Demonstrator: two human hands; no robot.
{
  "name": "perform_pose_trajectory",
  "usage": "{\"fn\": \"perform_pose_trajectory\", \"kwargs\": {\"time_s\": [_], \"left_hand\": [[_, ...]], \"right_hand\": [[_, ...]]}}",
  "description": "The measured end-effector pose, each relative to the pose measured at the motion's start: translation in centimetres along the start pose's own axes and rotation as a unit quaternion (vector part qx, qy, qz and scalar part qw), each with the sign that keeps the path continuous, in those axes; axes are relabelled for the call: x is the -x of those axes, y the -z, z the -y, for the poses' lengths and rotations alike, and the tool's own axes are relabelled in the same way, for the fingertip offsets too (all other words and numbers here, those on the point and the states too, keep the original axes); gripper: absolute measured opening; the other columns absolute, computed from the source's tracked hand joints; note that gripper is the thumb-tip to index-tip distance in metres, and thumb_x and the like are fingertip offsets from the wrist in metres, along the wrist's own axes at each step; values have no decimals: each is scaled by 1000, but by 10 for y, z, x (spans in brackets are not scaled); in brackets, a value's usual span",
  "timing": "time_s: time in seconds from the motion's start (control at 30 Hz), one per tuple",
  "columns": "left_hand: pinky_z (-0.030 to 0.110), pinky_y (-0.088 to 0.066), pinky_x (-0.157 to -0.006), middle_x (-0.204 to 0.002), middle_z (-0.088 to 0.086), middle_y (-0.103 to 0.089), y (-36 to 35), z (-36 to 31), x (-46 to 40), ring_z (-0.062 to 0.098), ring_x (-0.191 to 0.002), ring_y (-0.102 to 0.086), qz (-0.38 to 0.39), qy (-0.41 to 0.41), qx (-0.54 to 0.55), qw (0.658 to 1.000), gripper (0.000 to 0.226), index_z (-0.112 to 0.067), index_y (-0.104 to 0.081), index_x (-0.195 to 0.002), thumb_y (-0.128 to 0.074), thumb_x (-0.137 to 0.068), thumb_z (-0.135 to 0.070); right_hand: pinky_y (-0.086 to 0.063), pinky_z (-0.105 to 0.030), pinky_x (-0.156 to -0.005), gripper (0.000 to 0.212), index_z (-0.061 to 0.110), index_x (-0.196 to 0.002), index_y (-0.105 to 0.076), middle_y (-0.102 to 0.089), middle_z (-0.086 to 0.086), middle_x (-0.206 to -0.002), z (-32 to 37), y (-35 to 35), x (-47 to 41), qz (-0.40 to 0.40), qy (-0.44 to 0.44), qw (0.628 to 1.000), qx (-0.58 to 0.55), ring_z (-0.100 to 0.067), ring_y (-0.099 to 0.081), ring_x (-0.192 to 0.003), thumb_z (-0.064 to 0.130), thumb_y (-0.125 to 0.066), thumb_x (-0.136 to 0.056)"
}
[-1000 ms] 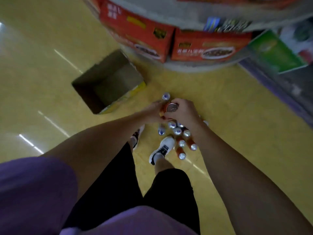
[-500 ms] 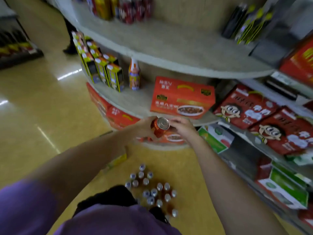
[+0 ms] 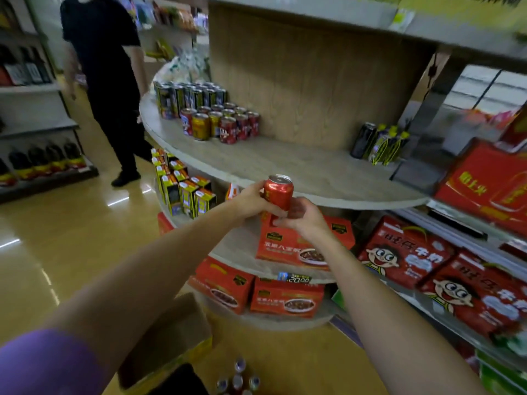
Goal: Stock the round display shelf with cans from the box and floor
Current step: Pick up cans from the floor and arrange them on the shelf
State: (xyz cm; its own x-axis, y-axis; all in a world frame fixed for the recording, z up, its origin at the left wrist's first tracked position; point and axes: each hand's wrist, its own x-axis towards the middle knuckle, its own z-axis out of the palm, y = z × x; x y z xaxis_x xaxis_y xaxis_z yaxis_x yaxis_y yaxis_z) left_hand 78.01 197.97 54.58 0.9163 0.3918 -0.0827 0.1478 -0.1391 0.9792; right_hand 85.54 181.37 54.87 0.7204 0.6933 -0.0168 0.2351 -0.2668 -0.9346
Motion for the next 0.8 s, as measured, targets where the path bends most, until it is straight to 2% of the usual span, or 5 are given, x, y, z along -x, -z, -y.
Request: {"fn": "perform_pose_trajectory", "kwargs": {"time_s": [0.13, 0.3, 0.47, 0.7, 0.8], "left_hand": [[45, -56, -91, -109, -1, -73, 19, -24, -20, 18, -103, -69, 4, -18, 5, 1000, 97, -25, -58, -126, -99, -38, -30], [39, -57, -89, -114, 2, -70, 46, -41, -57, 19, -102, -69, 46, -39, 6, 998, 71, -23, -56, -129, -89, -66, -29], [43, -46, -105, -120, 0, -69, 95, -46, -111, 18, -114, -64, 108, -34, 3, 994, 67, -18, -58, -131, -85, -71, -31], [32, -57, -86, -107, 3, -71, 151, -54, -195, 15, -100, -68, 92, -69, -27, 993, 59, -15, -62, -113, -90, -62, -10], [37, -58, -82, -108, 4, -69, 168, -46, -239, 17, -100, -67, 70, -58, -58, 994, 72, -14, -60, -117, -95, -54, -15]], "right_hand": [[-47, -12, -63, 61, 17, -114, -55, -67, 10, -94, 23, -8, -20, -37, 24, 999, 7, -10, -67, -88, 18, -90, -65], [-45, -15, -69, 64, 18, -121, -55, -64, 11, -100, 39, -17, -59, -85, 36, 995, 22, -4, -62, -89, 23, -89, -67], [-47, -17, -77, 68, 16, -125, -54, -63, 7, -109, 43, -29, -118, -90, 12, 996, 15, -5, -61, -95, 17, -89, -66], [-47, -31, -95, 78, 8, -135, -47, -60, -7, -127, 48, -56, -222, -84, -32, 996, 25, -19, -58, -113, 4, -86, -67], [-49, -18, -80, 72, 6, -130, -49, -61, -1, -112, 50, -70, -261, -102, -55, 993, 18, -14, -60, -99, 1, -85, -68]]}}
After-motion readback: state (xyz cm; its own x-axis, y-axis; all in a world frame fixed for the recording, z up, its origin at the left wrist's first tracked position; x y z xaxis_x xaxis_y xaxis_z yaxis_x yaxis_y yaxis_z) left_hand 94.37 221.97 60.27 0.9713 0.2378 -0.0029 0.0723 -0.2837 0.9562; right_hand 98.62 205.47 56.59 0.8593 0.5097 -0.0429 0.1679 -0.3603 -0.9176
